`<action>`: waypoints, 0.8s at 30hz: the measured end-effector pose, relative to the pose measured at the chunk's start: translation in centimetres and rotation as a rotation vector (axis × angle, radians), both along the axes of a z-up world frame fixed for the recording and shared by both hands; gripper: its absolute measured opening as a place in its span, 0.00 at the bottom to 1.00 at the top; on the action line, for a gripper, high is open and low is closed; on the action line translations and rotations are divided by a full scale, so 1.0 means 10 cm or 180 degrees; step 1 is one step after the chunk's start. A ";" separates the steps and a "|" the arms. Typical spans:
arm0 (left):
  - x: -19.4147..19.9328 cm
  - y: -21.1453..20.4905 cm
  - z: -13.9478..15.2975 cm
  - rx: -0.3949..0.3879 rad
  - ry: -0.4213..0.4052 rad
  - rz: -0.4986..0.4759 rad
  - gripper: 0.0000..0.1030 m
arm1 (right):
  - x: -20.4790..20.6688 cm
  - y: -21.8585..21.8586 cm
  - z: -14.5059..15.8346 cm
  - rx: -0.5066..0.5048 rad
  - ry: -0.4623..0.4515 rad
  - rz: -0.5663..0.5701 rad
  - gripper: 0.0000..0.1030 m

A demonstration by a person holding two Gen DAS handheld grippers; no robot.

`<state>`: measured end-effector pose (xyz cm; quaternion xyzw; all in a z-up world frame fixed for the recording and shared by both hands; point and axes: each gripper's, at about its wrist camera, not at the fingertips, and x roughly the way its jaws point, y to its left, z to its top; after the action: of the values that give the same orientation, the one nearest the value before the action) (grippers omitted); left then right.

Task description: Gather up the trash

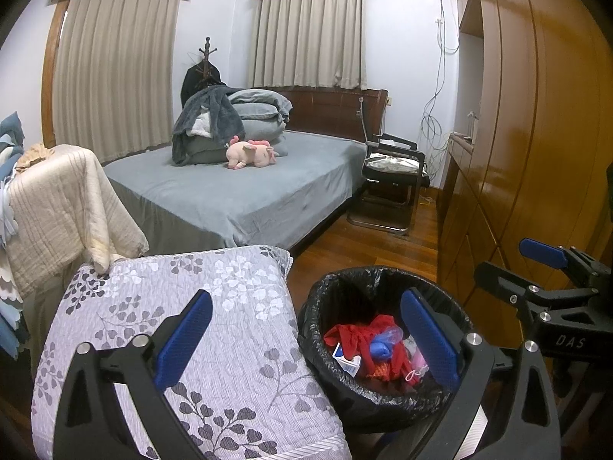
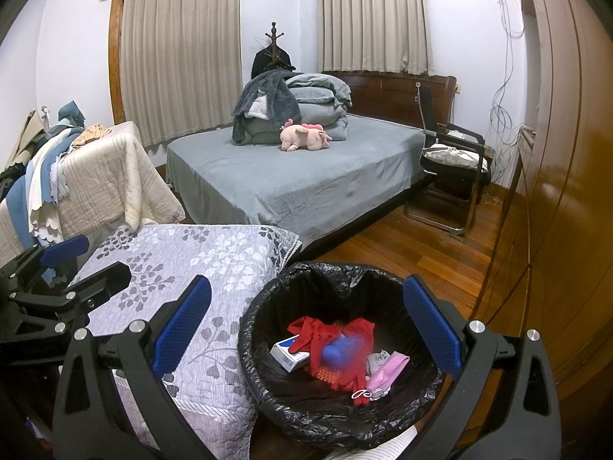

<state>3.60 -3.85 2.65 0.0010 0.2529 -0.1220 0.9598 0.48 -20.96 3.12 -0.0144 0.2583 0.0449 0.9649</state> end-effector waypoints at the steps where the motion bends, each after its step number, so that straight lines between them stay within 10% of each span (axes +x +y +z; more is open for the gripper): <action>1: 0.01 -0.01 0.00 -0.0003 -0.0002 0.0000 0.94 | 0.00 0.00 0.00 0.0002 0.0000 0.0000 0.95; 24: 0.02 -0.01 0.01 0.0001 0.0010 0.0000 0.94 | 0.01 0.01 0.01 0.0001 0.0008 0.0001 0.95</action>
<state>3.77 -3.95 2.74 0.0009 0.2545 -0.1219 0.9594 0.56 -20.87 3.25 -0.0142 0.2595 0.0452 0.9646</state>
